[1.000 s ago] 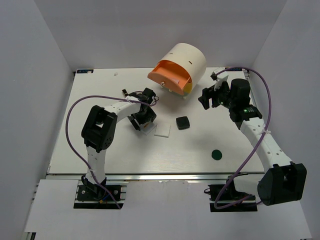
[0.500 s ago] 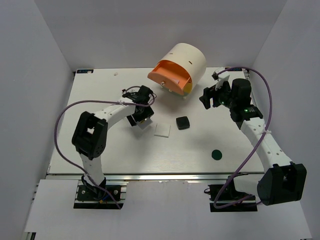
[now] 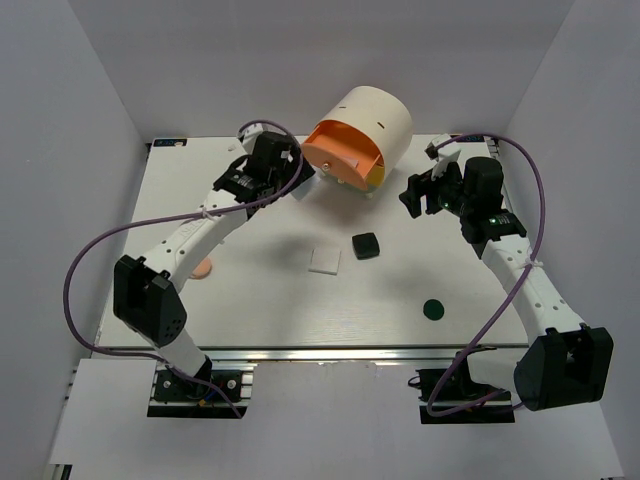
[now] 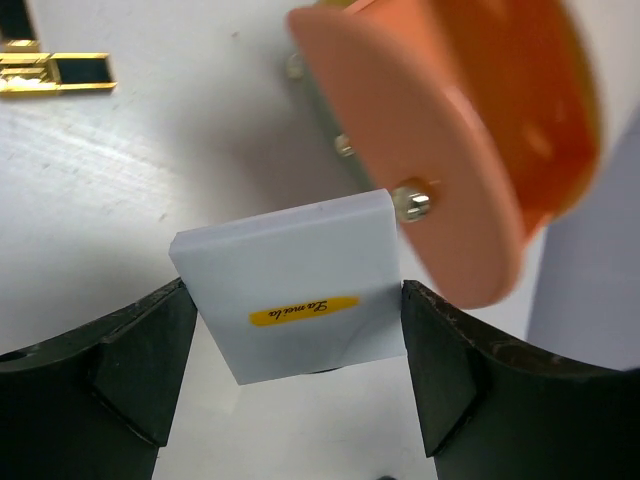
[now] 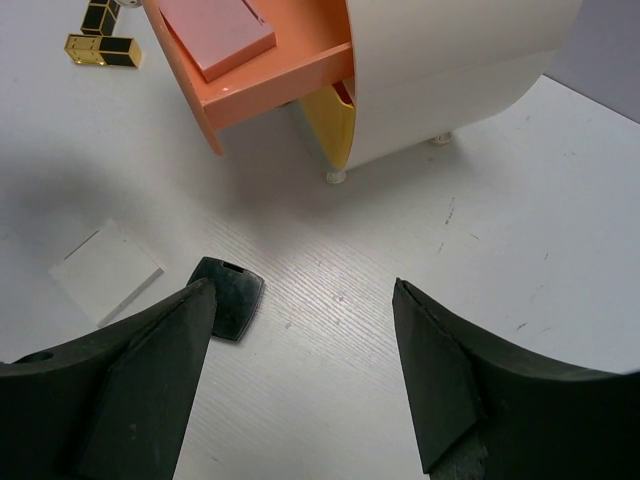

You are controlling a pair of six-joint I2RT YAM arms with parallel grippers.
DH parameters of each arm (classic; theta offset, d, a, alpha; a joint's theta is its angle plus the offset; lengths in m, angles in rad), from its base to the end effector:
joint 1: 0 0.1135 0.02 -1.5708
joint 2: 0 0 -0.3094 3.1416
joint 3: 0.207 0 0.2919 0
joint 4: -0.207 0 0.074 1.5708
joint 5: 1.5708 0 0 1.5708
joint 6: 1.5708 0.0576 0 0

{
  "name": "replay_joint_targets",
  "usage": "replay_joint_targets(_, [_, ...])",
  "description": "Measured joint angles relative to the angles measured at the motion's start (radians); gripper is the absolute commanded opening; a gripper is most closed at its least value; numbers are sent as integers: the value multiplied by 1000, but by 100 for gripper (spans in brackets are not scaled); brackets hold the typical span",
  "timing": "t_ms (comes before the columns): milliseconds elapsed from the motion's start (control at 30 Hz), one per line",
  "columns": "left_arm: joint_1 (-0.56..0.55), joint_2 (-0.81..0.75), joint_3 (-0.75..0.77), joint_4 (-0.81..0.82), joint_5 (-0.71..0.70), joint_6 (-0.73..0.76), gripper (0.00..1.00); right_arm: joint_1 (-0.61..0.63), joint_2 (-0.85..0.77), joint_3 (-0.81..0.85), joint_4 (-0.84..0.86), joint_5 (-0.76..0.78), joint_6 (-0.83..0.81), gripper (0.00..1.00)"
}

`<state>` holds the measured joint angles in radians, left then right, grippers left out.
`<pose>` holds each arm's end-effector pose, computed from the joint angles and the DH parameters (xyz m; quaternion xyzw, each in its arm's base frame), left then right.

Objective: Organize the makeup

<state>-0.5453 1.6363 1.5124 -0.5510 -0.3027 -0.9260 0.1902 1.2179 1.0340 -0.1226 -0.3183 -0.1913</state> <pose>0.3781 -0.2093 0.3659 -0.2327 0.8626 -0.1866 0.4086 0.3183 0.0796 0.3717 -0.2430 0.7644 0.1275 0.5835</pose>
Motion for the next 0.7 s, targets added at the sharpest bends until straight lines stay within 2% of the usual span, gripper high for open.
replay_joint_targets(167, [0, 40, 156, 38, 15, 25, 0, 0, 0, 0, 0, -3, 2, 77])
replay_joint_targets(400, [0, 203, 449, 77, 38, 77, 0, 0, -4, -1, 0, -33, 5, 78])
replay_joint_targets(700, [0, 388, 581, 88, 50, 105, 0, 0, -55, -48, 0, -56, 4, 78])
